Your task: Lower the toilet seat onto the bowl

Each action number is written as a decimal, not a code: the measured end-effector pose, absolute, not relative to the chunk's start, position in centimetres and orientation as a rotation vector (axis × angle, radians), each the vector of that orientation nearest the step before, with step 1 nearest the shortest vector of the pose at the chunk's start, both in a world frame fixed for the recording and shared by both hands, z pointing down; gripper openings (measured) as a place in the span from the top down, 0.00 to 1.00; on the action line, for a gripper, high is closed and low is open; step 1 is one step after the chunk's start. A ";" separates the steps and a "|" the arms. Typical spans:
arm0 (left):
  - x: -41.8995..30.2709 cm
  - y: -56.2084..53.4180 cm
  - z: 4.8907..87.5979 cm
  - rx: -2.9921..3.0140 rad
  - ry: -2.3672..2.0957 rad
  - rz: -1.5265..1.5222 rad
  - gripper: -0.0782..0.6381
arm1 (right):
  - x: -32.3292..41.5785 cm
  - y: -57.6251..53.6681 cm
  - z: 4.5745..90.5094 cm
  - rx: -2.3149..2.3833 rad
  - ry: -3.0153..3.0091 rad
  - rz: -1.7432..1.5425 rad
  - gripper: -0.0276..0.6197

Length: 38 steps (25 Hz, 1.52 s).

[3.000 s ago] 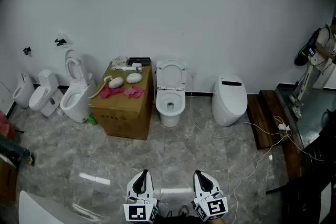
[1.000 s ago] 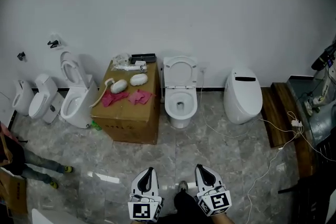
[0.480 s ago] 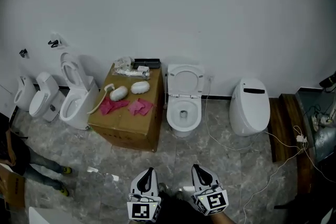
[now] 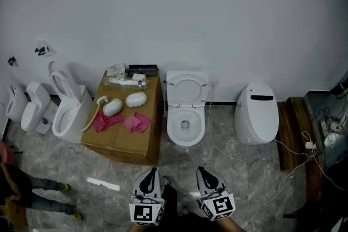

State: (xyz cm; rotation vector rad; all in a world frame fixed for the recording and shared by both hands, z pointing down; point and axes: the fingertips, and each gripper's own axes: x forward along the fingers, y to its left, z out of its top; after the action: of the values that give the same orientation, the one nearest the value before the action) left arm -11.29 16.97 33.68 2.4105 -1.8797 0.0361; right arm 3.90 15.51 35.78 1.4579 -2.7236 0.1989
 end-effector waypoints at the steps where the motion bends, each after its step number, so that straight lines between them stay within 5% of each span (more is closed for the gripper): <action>1: -11.6 15.4 33.7 2.419 -1.871 0.032 0.88 | 3.6 14.1 35.8 1.467 -2.718 0.192 0.92; 19: -16.4 -7.6 35.6 2.466 -1.725 0.143 0.88 | -0.7 -7.6 37.9 1.539 -2.606 0.229 0.92; 38: -10.6 -31.3 43.2 2.494 -1.606 0.456 0.88 | 2.9 -32.9 44.8 1.219 -2.522 0.262 0.92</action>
State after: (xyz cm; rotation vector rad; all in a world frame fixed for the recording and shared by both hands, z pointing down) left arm -10.61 -31.32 43.21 2.4939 -1.6059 0.4561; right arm 2.86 -32.87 44.84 1.2185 -2.5216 0.2615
